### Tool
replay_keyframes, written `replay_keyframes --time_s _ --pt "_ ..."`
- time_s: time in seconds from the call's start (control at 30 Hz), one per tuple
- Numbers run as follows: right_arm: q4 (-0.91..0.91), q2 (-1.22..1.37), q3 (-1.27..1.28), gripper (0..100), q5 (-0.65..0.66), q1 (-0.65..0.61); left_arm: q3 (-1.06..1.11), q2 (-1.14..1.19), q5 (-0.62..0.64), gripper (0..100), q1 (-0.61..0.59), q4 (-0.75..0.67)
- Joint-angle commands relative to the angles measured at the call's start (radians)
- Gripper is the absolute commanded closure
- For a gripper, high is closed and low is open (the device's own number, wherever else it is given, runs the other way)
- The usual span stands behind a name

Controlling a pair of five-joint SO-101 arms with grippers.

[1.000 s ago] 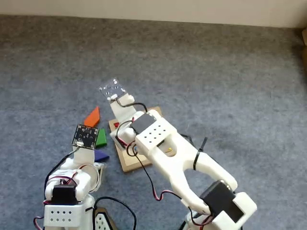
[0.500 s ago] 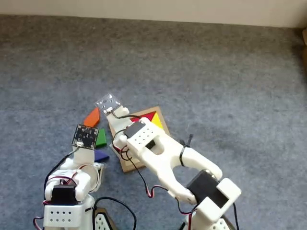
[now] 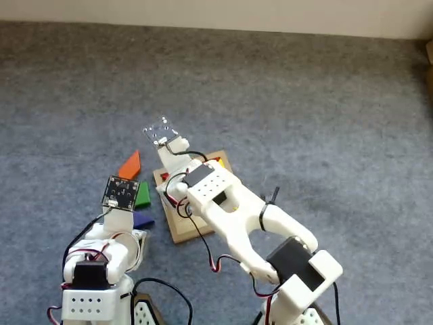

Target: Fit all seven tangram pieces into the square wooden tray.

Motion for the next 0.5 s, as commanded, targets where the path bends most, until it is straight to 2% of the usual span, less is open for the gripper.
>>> replay_keyframes --time_s 0.0,0.17,0.47 --pt "-0.016 -0.071 -0.007 97.5 0.008 0.039 0.021 -0.042 0.009 81 -0.012 0.003" --pt "-0.013 -0.22 0.016 97.5 0.008 0.105 0.021 -0.042 0.009 81 -0.012 0.003" --pt "-0.015 -0.579 0.26 97.4 0.008 0.209 0.021 -0.042 0.009 81 -0.012 0.003"
